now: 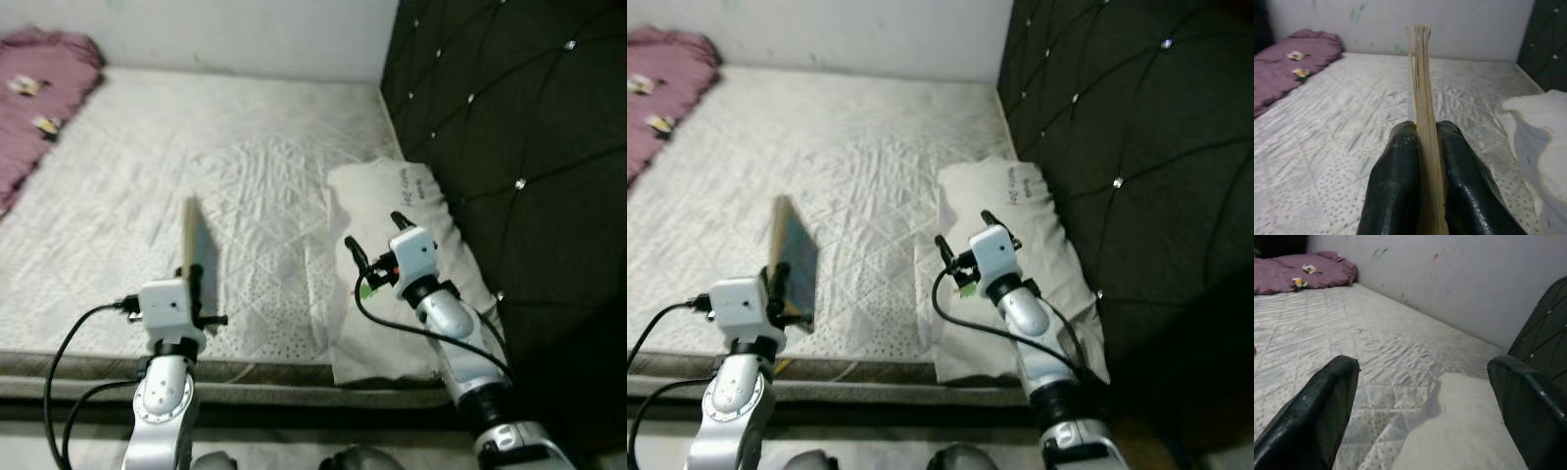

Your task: Clean up the room

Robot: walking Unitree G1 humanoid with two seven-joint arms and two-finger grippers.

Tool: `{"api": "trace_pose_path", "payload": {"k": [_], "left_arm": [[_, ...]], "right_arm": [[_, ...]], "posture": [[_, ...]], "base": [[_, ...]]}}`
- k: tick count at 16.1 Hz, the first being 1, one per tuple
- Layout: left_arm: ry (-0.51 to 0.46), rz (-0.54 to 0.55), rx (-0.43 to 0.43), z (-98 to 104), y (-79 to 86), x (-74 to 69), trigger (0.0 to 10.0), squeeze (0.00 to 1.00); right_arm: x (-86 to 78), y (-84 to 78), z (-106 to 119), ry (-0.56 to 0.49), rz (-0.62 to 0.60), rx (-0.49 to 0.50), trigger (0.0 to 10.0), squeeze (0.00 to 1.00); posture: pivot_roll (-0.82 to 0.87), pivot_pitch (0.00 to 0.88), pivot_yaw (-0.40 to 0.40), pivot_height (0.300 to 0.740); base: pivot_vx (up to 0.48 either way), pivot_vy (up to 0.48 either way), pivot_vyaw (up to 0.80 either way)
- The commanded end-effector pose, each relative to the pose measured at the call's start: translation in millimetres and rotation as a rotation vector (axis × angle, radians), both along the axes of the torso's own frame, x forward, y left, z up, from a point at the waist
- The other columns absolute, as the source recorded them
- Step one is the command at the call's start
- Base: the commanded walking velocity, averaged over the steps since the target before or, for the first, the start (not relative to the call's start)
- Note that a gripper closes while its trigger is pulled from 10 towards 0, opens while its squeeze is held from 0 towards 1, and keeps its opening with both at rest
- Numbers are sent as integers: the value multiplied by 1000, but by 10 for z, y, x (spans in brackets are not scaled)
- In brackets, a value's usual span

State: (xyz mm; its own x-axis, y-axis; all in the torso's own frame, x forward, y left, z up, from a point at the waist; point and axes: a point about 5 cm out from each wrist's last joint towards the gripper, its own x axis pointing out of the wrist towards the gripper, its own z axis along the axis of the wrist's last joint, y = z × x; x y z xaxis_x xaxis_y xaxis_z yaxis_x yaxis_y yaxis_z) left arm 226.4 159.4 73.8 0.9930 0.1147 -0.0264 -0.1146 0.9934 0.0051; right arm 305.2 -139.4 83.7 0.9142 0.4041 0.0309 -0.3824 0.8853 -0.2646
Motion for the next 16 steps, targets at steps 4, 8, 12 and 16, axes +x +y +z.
{"api": "trace_pose_path", "payload": {"k": [4,8,12,16], "left_arm": [[-28,40,16,70,81,24,10000,0],[-33,56,30,123,309,165,10000,0],[-60,-42,1,223,103,482,10000,0],[-27,-40,-17,116,62,307,10000,0]], "right_arm": [[5,9,24,-5,8,-2,10000,0],[-126,-123,-56,21,-9,-22,10000,0],[-239,-183,-126,42,-14,-37,10000,0],[-213,-203,-100,42,-39,-27,10000,0]], "posture": [[-7,0,-23,740],[-20,7,-15,740],[-53,14,3,740],[-48,15,0,740]], "base": [[0,0,0],[0,0,0],[0,0,0],[0,0,0]]}}
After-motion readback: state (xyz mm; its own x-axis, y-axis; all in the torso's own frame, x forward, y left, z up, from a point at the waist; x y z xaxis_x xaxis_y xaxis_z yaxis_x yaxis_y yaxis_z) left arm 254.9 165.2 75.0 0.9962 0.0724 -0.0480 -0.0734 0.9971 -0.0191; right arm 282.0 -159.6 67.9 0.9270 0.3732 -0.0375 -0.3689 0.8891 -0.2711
